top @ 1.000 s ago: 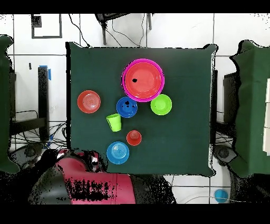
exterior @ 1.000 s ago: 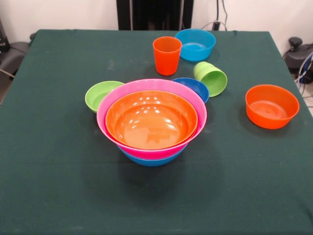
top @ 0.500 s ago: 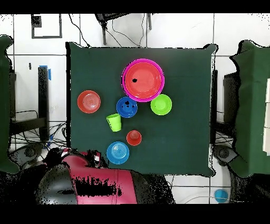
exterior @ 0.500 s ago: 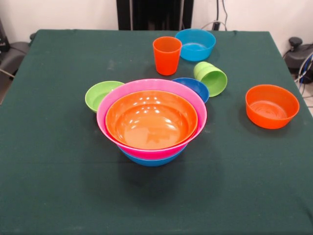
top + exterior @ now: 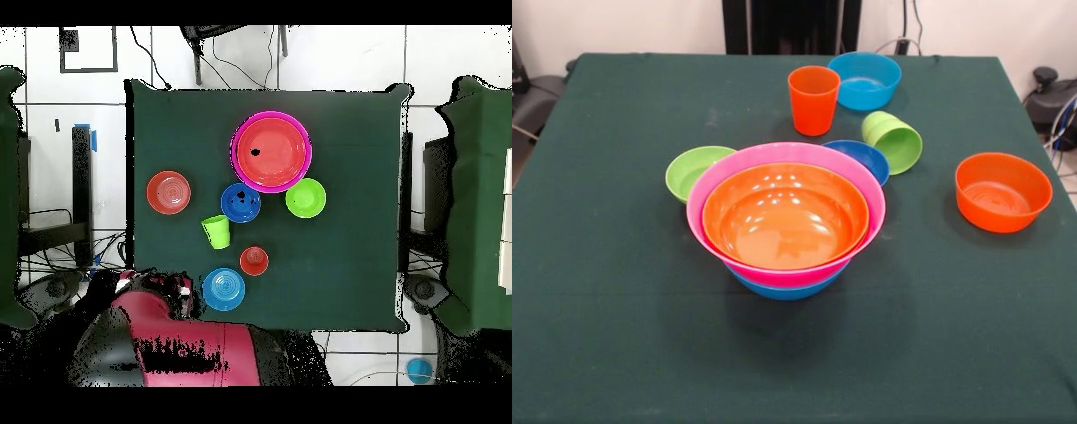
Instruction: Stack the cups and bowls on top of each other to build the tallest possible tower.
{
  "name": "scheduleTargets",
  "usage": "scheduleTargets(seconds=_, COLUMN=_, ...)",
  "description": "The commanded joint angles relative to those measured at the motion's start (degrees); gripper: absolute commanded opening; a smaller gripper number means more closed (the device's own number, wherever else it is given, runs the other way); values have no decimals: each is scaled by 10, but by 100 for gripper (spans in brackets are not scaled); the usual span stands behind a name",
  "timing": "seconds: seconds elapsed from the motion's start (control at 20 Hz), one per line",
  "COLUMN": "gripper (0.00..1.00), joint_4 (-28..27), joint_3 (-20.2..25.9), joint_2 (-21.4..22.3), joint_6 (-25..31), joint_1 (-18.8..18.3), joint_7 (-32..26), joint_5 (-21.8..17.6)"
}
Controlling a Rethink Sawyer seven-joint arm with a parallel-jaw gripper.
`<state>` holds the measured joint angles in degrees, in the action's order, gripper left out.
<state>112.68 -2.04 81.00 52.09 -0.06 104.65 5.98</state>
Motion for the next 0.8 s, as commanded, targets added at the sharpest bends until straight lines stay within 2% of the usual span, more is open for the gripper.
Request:
scheduleTargets(seconds=0.05, gripper=100, joint_4=68, joint_3=31, joint_2=-30, joint_6=-14, joint_1=-15, joint_7=-57, joint_5=-7)
scheduleTargets(seconds=0.2, gripper=100, joint_4=79, joint_3=31, joint_2=-41, joint_6=2, joint_1=-17, joint_7=-46, joint_5=3)
scheduleTargets(seconds=0.3, gripper=100, joint_4=91, joint_3=31, joint_2=-53, joint_6=-11, joint_1=-19, joint_7=-39, joint_5=10)
scheduleTargets(seconds=0.45, gripper=100, joint_4=118, joint_3=38, joint_2=-78, joint_6=-78, joint_1=-26, joint_7=-39, joint_5=15)
scheduleTargets(seconds=0.8, gripper=100, joint_4=149, joint_3=56, joint_2=-95, joint_6=-137, joint_1=-38, joint_7=-48, joint_5=34)
